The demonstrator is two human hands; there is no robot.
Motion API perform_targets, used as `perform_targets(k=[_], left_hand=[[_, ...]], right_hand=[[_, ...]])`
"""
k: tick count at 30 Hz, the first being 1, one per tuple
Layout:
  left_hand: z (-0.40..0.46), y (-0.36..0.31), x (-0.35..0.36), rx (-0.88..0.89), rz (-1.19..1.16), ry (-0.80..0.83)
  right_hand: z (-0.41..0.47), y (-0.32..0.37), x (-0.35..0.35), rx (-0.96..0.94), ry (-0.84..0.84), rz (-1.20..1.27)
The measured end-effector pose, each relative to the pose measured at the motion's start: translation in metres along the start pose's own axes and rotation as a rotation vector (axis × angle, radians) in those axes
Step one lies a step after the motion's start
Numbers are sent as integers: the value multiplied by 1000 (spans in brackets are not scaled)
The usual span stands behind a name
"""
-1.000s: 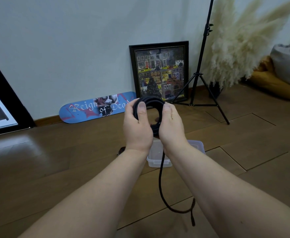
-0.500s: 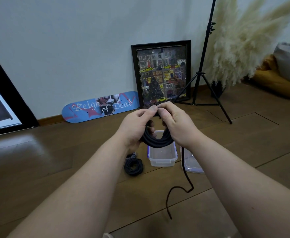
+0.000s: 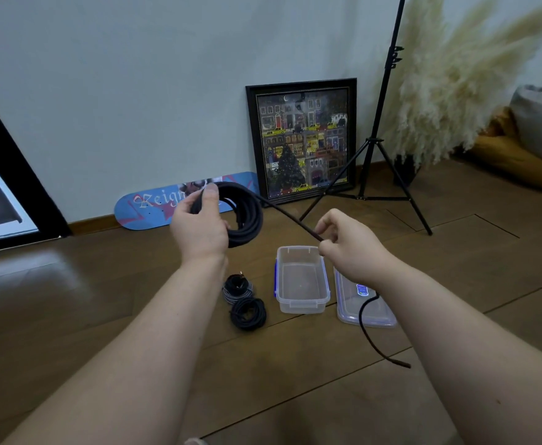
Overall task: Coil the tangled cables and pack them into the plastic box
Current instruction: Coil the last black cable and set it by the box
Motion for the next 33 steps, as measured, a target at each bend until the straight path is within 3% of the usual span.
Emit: perform_targets(k=[4,10,16,19,23,27,30,33], left_hand=[[4,2,-2,18,-1,-33],[5,3,1,24,-28,-54],[6,4,-1,11,-36,-80],[4,4,-1,36,-13,-66],[-5,4,6,60,56,-11],[-18,15,18,-32,143,117],[-30,23,28,-173,60,215],[-36,24,34,-325,-32,307]], right_hand=[[-4,3,-1,-70,55,-180],[-6,14,2,-43,161,-208],[-14,20,11,19,544,-131],[-16,26,8,-23,611,-259],[-17,47,10,-229,530,-305],[-8,61,15,-438,278,-133],[4,49,15,-416,42,-12],[11,35,13,-253,-124,-84]])
Point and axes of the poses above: each hand's wrist, its own z-axis towards the middle knuckle, its own x-axis out of the palm, y = z × x, the point moved 2 cm from there along z, towards the middle knuckle, and after that the axes turned 6 degrees about y, right-handed, at the moved point
